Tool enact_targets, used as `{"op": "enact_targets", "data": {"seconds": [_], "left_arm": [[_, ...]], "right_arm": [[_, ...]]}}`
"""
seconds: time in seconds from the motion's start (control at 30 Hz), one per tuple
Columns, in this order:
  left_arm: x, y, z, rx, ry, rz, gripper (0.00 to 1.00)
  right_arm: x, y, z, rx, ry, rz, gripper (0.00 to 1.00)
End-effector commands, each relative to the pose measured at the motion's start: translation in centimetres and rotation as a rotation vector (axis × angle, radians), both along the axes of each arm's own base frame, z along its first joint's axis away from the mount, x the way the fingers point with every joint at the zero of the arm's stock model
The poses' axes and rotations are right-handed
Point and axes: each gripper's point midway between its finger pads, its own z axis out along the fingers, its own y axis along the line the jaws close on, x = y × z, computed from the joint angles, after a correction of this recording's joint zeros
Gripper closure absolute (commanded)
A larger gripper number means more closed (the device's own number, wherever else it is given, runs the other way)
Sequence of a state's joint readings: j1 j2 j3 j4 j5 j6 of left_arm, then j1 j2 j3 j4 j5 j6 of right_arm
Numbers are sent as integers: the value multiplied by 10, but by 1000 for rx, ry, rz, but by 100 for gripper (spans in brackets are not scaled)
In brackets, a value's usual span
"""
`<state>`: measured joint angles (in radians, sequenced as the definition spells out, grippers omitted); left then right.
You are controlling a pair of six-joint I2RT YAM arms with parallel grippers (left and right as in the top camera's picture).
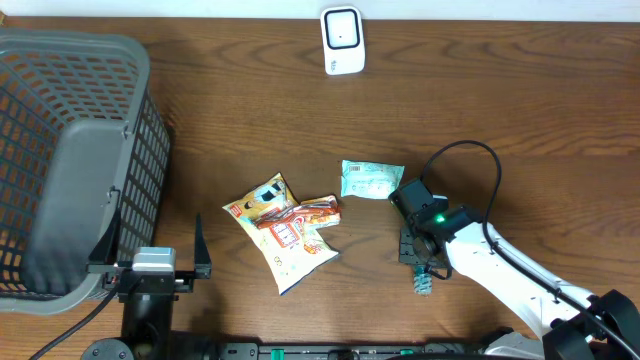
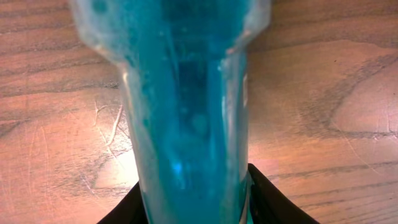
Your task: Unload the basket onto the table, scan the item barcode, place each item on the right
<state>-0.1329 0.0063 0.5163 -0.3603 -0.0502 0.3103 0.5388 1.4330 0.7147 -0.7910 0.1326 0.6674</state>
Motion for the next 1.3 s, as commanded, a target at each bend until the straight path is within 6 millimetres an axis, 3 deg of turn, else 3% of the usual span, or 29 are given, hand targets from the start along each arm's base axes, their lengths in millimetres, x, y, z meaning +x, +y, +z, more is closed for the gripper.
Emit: {"op": "enact_targets", "data": {"seconds": [0.0, 0.2, 0.53, 0.6, 0.7, 0.9, 1.13, 1.27], "left_arm": [[-2, -3, 4, -17, -11, -18, 0], [-2, -3, 4, -17, -11, -18, 0], [-2, -3, 4, -17, -11, -18, 0], [-2, -3, 4, -17, -11, -18, 0], [-2, -3, 4, -17, -11, -18, 0], [-2, -3, 4, -17, -11, -18, 0], [-2, -3, 4, -17, -11, -18, 0], [-2, -3, 4, -17, -11, -18, 0]], "right_arm": [[16, 1, 8, -2, -64, -15, 64], [40, 11, 13, 32, -161, 28, 62], [54, -6, 16, -11, -206, 4, 64], [56, -6, 17, -14, -209, 27, 69], [56, -1, 16, 10, -203, 40, 85], [55, -1, 16, 13, -201, 49, 99], [59, 8, 17, 41, -211, 112, 99], [57, 35, 25, 173, -187, 235, 99]]}}
